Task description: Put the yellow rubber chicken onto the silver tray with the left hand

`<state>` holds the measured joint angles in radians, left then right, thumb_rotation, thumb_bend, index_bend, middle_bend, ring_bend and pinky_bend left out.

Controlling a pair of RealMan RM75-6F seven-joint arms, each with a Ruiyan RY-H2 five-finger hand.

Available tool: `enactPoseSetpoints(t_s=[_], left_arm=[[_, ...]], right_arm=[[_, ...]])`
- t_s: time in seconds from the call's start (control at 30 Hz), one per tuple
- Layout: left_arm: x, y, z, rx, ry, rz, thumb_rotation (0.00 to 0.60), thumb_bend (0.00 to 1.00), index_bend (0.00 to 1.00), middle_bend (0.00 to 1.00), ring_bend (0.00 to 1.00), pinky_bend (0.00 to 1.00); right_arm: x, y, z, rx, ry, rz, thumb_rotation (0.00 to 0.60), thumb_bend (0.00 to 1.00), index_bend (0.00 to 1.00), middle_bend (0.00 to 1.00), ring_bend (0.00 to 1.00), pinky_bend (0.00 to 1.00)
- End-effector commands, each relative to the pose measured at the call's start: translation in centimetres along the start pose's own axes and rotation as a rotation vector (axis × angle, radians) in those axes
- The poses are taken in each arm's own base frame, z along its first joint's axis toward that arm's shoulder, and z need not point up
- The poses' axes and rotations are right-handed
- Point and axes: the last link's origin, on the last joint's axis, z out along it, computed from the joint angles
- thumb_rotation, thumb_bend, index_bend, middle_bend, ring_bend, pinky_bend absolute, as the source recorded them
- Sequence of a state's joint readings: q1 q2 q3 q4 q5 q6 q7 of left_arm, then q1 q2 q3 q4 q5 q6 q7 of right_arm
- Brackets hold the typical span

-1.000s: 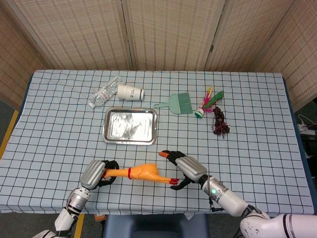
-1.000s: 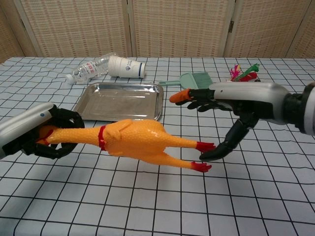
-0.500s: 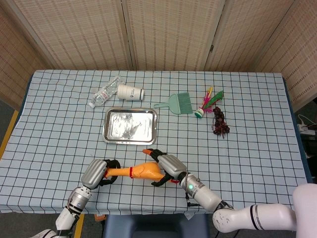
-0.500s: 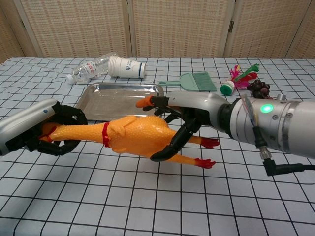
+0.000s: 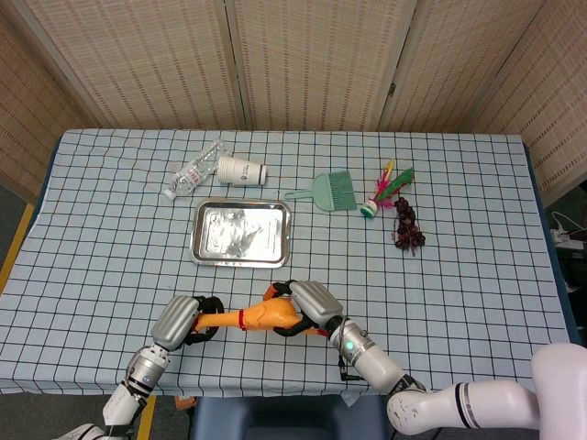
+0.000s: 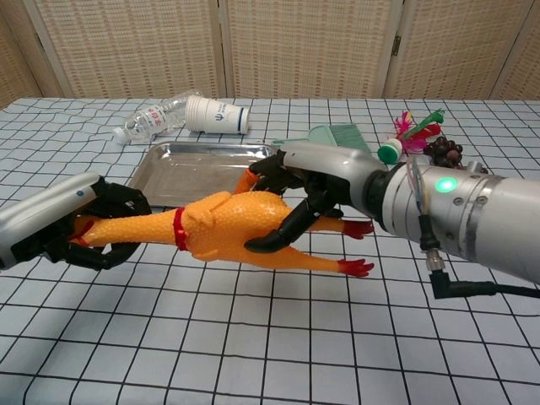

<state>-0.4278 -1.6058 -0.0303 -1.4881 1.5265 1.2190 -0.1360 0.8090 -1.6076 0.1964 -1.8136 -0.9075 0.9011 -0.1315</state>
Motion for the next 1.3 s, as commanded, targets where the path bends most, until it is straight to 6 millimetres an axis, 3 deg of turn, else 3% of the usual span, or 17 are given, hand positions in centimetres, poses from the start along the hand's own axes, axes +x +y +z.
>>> enactPoseSetpoints(t_s=[0.03,0.2,0.4,0.43,0.47,0.5,0.53,0.63,0.67,0.73,0.97,1.3], left_arm=[[0.0,0.0,0.0,0.0,-0.001,0.0,0.6,0.74,0.87,0.68,0.59,0.65],[0.0,-0.1,0.1,0.005,0.0,0.003,0.6,0.74,0.87,0.68,0.59,0.65],[0.0,-0.1,0.2,0.002,0.003,-0.001,0.6,0.75,0.87,0.68,0.59,0.65],[0.1,-0.1,0.2,0.001,0.004,-0.001,0.6,0.75,0.87,0.68,0.59,0.65],[0.1,-0.1,0.2,0.0,0.005,-0.002,0.6,0.75,0.87,0.68,0.59,0.65],[0.1,0.0,0.2,-0.001,0.005,-0.002,0.6,0.75,0.87,0.68,0.59,0.65],[0.1,0.0,0.2,-0.002,0.005,-0.002,0.6,0.75,0.87,0.68,0.59,0.65],[0.1,0.0,0.1,-0.004,0.005,-0.003,0.6,0.75,0.87,0.68,0.59,0.65],[0.2,0.1,0.1,-0.004,0.005,-0.004,0.6,0.75,0.87,0.68,0.59,0.65],[0.2,0.0,0.1,-0.004,0.005,-0.005,0.6,0.74,0.87,0.67,0.59,0.65],[0.5,-0.4,0.2,0.008,0.011,-0.01,0.6,0.74,0.87,0.67,0.59,0.65],[0.5,-0.1,0.1,-0.005,0.011,-0.004,0.6,0.74,0.87,0.67,0.59,0.65]], right_arm=[[0.1,-0.1,-0.1,0.013,0.009,-0.006,0.6,0.38,0.99,0.81,0.89,1.0],[0.2,0.1,-0.4,0.032,0.018,-0.023,0.6,0.43,1.0,0.83,0.96,1.0],[0.2,0.0,-0.7,0.038,0.02,-0.009,0.6,0.43,0.99,0.83,0.95,1.0],[0.1,0.1,-0.8,0.033,0.003,-0.007,0.6,0.43,0.94,0.82,0.9,1.0],[0.0,0.2,-1.0,0.026,-0.031,-0.003,0.6,0.41,0.84,0.78,0.83,0.99],[0.0,0.2,-1.1,0.023,-0.056,-0.003,0.6,0.39,0.65,0.69,0.71,0.92],[0.0,0.3,-1.2,0.019,-0.079,-0.004,0.6,0.35,0.4,0.54,0.54,0.8],[0.2,0.4,-1.5,0.018,-0.141,-0.018,0.6,0.27,0.03,0.19,0.17,0.43],[0.3,0.4,-1.6,0.02,-0.158,-0.019,0.6,0.26,0.01,0.13,0.11,0.36],[0.4,0.4,-1.8,0.025,-0.18,-0.018,0.6,0.21,0.0,0.01,0.01,0.26],[0.9,0.2,-2.5,0.056,-0.238,-0.051,0.6,0.12,0.0,0.0,0.0,0.03],[1.1,0.8,-2.2,0.05,-0.221,-0.06,0.6,0.12,0.0,0.0,0.0,0.02]])
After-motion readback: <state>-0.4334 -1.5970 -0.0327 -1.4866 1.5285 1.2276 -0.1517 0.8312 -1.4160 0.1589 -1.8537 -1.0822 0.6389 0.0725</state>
